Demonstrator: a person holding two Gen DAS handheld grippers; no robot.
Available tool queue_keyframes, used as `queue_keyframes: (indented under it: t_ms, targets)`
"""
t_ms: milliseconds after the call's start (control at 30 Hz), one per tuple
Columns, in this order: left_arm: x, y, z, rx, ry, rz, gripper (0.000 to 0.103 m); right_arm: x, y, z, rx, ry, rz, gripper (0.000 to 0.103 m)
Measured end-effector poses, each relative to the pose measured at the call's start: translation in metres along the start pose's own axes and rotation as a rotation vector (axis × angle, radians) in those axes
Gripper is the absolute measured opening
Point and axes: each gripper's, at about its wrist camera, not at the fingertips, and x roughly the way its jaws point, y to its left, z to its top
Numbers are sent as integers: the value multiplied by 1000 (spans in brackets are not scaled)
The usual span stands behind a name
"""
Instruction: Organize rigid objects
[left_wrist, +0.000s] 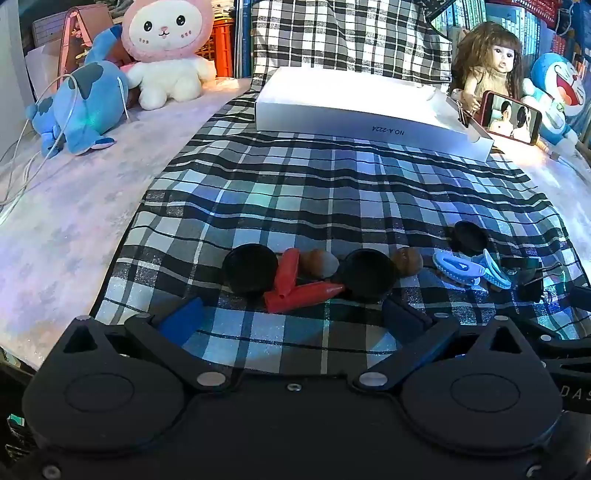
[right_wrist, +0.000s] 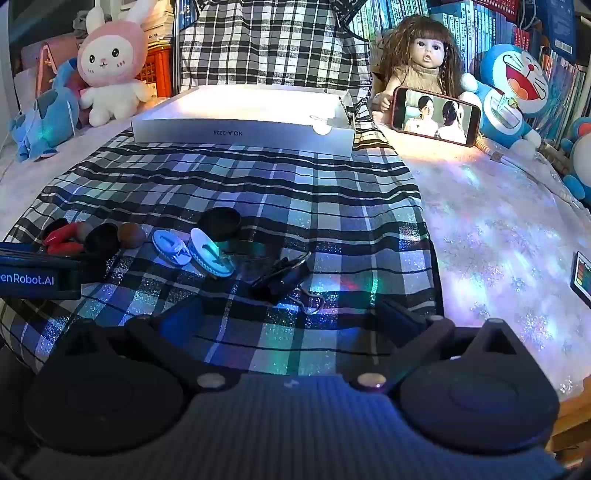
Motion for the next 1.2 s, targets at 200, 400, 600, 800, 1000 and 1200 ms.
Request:
queue_keyframes:
  t_ms: [200, 400, 600, 800, 1000, 1200]
  targets:
    - [-1, 0, -1, 9, -7, -8, 103, 0, 0, 0, 2, 4, 1, 103]
    - [0, 0, 0, 0, 0, 1, 103, 1, 0, 1, 1, 5, 0, 103]
    - [0, 1, -1, 2, 1, 1, 103, 1, 0, 0, 1, 3, 1, 103]
    - [-1, 3, -3, 1, 1, 2, 103, 0, 1, 0, 1, 3, 1, 103]
    - [-1, 2, -3, 2, 1, 2, 103, 0, 1, 0, 1, 3, 1, 103]
    - [-1, 2, -3, 2, 1, 2, 103, 0, 1, 0, 0, 3, 0, 103]
